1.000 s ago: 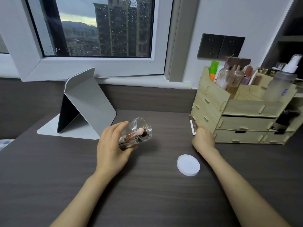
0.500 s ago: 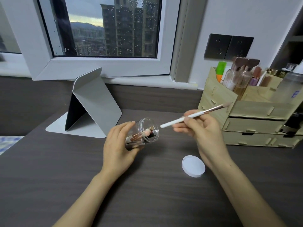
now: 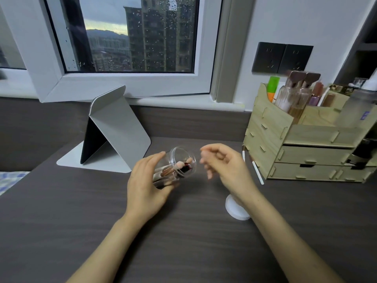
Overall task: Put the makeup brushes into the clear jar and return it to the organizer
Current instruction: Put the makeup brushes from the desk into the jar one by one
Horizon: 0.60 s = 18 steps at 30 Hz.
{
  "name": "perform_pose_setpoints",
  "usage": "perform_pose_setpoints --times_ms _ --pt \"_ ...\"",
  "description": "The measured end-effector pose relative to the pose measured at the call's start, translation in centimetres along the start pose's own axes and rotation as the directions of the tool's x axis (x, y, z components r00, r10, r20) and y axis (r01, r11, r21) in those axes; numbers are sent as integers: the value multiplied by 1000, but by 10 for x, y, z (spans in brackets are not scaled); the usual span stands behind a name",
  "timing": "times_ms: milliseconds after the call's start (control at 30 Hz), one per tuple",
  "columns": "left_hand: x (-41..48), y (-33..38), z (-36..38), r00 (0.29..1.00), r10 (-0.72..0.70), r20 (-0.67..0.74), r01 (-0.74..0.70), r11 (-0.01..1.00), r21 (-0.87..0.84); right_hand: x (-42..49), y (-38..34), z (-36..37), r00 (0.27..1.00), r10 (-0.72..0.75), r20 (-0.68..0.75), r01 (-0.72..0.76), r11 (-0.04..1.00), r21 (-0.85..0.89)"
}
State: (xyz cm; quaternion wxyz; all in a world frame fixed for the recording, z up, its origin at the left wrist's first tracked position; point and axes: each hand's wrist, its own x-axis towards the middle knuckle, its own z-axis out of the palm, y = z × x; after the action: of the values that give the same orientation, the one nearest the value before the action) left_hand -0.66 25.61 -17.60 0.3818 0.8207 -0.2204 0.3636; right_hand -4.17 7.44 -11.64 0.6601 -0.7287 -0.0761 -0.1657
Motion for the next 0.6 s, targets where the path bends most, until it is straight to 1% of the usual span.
perform_pose_setpoints --times_ms 33,67,100,133,167,200,233,267,300,367,500,567,600 --pt "0 0 0 1000 -5 3 5 1000 8 1 4 -10 997 5 -82 -8 999 -33" --pt "0 -1 0 1000 -6 3 6 1000 16 5 12 -24 980 -13 -198 -25 982 -188" --pt "1 -1 0 1000 -6 2 6 1000 21 9 22 -39 953 -61 -298 -74 903 -423" --pt "1 -1 0 1000 -7 2 7 1000 24 13 31 -55 930 -107 -352 -170 724 -669" --pt "1 -2 1 1000 -8 1 8 1000 23 17 38 -69 922 -100 -373 -281 490 -825" --pt "1 -2 1 1000 -6 1 6 1000 24 21 47 -79 923 -50 -382 -355 279 -892" --pt "1 -2 2 1000 0 4 0 1000 24 24 56 -87 925 13 -381 -380 114 -918" --pt "1 -1 3 1000 9 7 -10 1000 25 26 63 -91 928 66 -368 -369 6 -929" --pt "1 -1 4 1000 21 9 -21 999 27 27 69 -93 933 94 -349 -345 -52 -937" --pt "1 -2 4 999 44 11 -44 999 30 32 78 -93 942 105 -318 -311 -81 -947" --pt "1 -5 4 999 53 7 -53 998 43 40 78 -88 927 202 -317 -308 -74 -948" --pt "1 -5 4 999 47 7 -47 998 43 38 71 -89 909 222 -353 -355 -36 -934" --pt "1 -5 4 999 44 9 -44 998 41 36 65 -89 904 204 -376 -386 6 -923"
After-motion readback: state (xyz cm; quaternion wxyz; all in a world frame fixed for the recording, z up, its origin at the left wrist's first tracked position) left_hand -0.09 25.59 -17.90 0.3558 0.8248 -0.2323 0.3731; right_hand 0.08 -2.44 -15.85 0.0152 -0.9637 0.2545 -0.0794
